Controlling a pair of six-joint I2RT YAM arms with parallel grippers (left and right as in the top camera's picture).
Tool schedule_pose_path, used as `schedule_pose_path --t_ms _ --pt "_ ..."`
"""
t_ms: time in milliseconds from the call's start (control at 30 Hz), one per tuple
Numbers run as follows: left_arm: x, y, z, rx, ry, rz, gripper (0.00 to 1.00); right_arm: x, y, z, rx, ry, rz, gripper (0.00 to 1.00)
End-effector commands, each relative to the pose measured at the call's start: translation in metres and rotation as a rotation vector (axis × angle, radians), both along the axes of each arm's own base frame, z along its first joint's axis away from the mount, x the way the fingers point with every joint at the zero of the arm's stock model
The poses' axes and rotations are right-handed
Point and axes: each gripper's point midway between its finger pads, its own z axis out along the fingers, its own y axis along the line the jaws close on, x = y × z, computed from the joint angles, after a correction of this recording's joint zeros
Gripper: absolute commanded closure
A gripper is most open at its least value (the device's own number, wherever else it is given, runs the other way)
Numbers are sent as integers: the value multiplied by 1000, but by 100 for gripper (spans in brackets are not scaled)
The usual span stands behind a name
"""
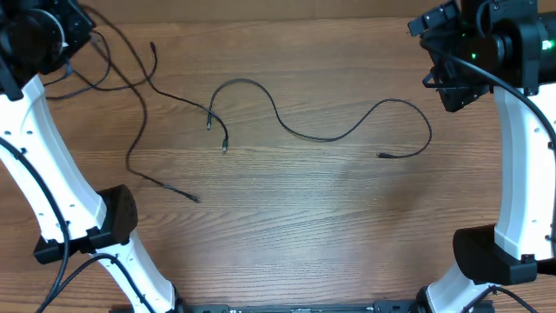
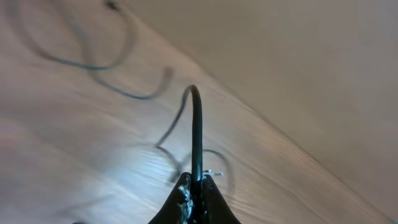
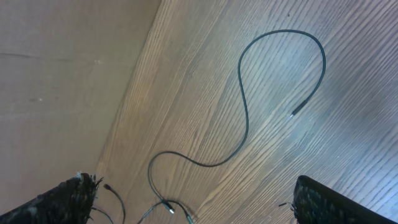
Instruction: Untangle cables
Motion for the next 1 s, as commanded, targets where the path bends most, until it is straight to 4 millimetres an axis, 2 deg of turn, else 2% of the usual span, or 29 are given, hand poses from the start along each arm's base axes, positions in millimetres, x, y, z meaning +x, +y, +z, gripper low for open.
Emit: schedule_pose_path --t_ms 0,267,433,667,733,833,967 --pt "1 46 -34 69 122 149 96 -7 -3 13 -12 -40 3 0" --pt "16 125 -100 48 238 279 96 -7 -3 13 -16 -39 8 0" --pt "15 172 -132 37 267 351 96 -7 -3 13 -16 -39 9 0" --pt "16 233 -177 137 338 403 96 -7 -3 13 -16 -39 9 0" --pt "14 255 -201 153 374 448 96 -7 -3 13 -16 -39 10 0" --pt "11 277 -227 139 395 479 96 -7 -3 13 -16 -39 10 0" --pt "-2 296 -265 103 459 509 95 -7 -3 13 -16 -39 10 0"
